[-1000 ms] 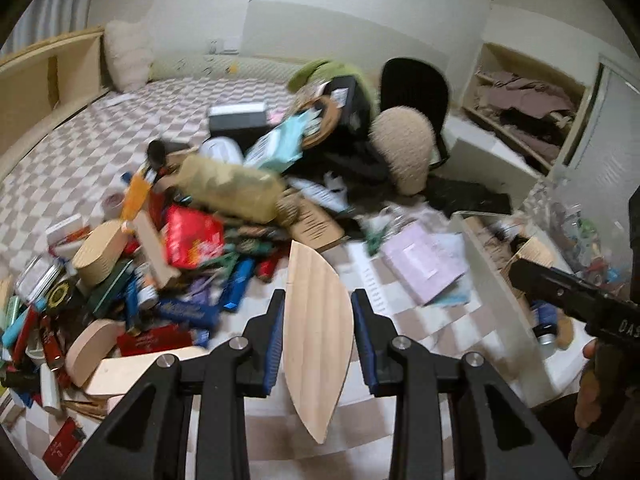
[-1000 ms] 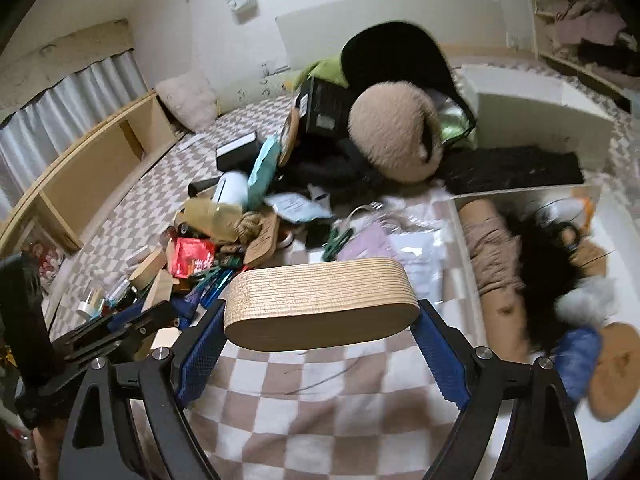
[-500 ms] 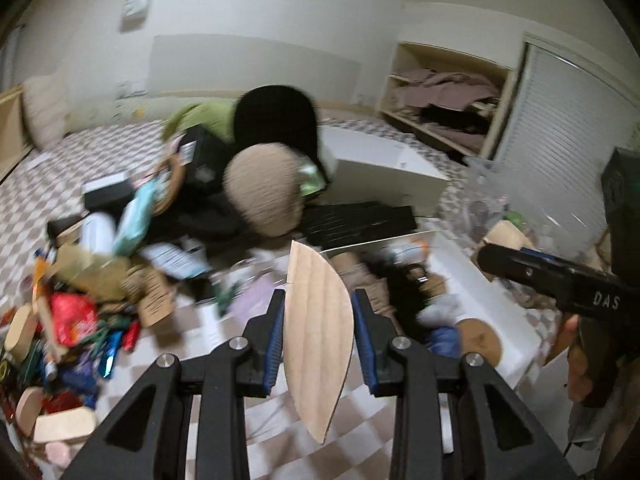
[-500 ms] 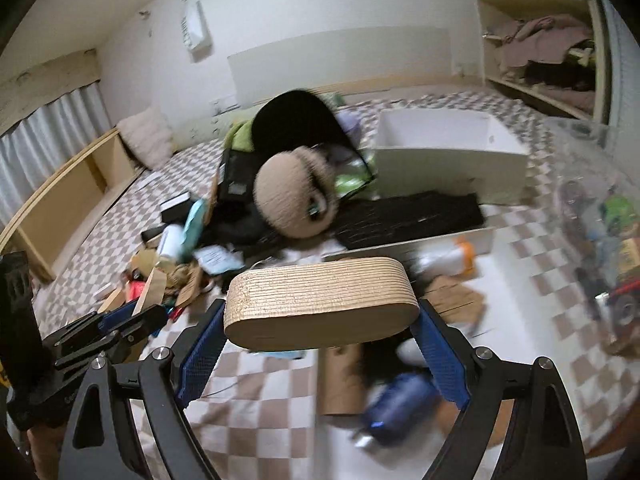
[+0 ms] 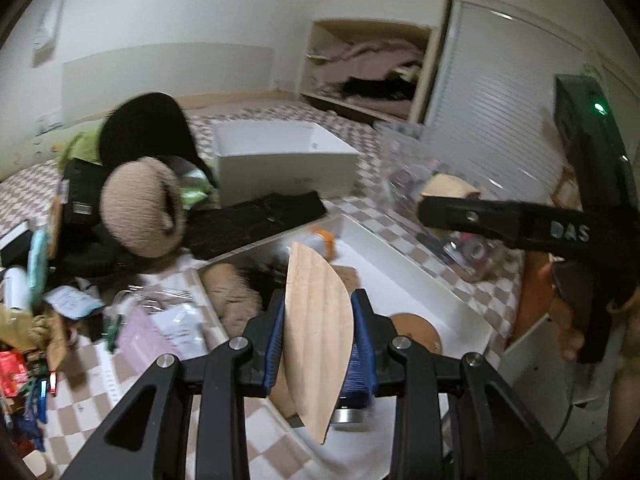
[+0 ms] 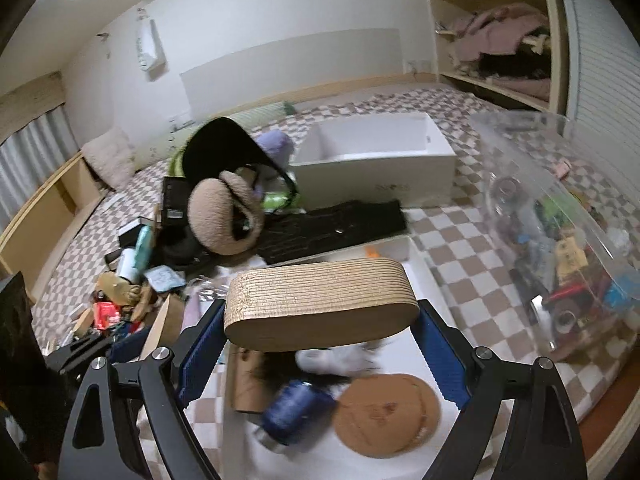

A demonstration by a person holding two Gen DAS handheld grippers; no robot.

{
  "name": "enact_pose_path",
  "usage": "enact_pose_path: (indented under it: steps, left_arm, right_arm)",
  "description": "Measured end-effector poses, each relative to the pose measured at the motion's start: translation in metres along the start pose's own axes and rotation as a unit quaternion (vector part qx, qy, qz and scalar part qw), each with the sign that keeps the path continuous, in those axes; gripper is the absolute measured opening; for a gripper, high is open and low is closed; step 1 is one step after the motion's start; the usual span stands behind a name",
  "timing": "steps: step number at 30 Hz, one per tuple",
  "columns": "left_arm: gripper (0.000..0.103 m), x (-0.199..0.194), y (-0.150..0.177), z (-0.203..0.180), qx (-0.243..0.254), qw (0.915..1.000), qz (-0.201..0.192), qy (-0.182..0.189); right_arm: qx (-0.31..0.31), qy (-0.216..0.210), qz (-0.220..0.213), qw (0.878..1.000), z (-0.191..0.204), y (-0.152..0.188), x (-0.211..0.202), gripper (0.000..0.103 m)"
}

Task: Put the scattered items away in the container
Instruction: 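Carry both held wooden pieces from the bed over the white tray, then lower the wooden oval block into the tray and open the right tool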

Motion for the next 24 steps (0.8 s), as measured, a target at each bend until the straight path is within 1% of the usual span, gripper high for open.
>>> enact_pose_path:
  steps: [5,8,10,15,21,24]
  left_arm:
    - [0.032,0.023,0.013,-0.026,0.013,0.9984,0.031,0.046]
    - [0.032,0.035,0.022,-0.039,0.025,0.9965,0.049,0.063]
    - [0.032,0.041,0.027,-0.043,0.033,0.9958,0.058,0.063]
    - [0.032,0.053,0.036,-0.043,0.026,0.9950,0.071,0.065]
    - [0.032,0.065,0.044,-0.047,0.031,0.9930,0.086,0.074]
    - [0.032,0.070,0.046,-0.050,0.029,0.9917,0.091,0.086]
  right_arm:
    - [0.020,0.012,0.030,0.999,-0.029,0.015,0.021,0.090]
    - [0.025,0.018,0.047,0.998,-0.039,0.023,0.034,0.090]
    - [0.030,0.019,0.061,0.997,-0.047,0.029,0.045,0.090]
    - [0.037,0.023,0.090,0.995,-0.058,0.041,0.068,0.090]
    - [0.049,0.022,0.105,0.993,-0.065,0.046,0.084,0.090]
    - [0.055,0.022,0.113,0.992,-0.068,0.049,0.092,0.090]
Point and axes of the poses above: each gripper's, at about its wrist camera, not at the fingertips, and x roughly the way its jaws point, z to its left, y to its underside, the point moved 8 cm from there along x, roughly the way its jaws point, and after that the axes turned 4 degrees about -z, right-handed, at the moved point
